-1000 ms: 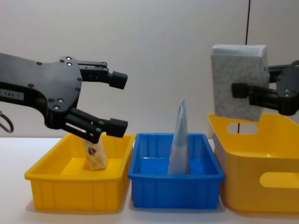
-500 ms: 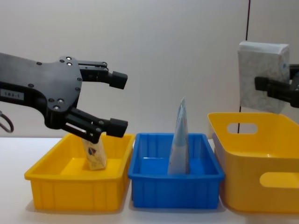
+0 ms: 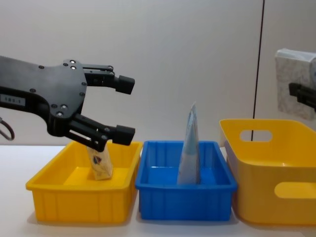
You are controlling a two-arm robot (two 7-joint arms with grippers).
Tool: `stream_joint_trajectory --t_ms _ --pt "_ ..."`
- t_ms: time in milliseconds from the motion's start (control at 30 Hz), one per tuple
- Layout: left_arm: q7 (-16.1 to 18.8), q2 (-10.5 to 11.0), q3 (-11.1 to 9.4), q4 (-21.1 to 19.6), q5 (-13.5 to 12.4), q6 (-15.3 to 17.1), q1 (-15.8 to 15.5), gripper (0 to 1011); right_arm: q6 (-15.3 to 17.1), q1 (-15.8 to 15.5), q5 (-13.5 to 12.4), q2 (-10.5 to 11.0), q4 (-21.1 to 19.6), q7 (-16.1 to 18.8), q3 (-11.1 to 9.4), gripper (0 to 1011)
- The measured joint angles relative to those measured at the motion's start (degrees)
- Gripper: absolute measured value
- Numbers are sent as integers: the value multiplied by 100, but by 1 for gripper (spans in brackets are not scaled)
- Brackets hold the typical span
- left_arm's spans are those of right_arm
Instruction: Bimanual collaborative sorting of washing and personal care products
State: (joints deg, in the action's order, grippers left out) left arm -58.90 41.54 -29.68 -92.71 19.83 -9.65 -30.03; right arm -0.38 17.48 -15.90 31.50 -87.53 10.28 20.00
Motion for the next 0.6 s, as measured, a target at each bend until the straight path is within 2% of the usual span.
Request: stream_joint_trajectory --t_ms 333,600 --pt "0 0 0 0 0 0 0 1001 237 104 252 -401 299 -719 -81 342" --pt "0 0 0 0 0 0 0 1001 431 289 500 -831 696 -1399 -132 342"
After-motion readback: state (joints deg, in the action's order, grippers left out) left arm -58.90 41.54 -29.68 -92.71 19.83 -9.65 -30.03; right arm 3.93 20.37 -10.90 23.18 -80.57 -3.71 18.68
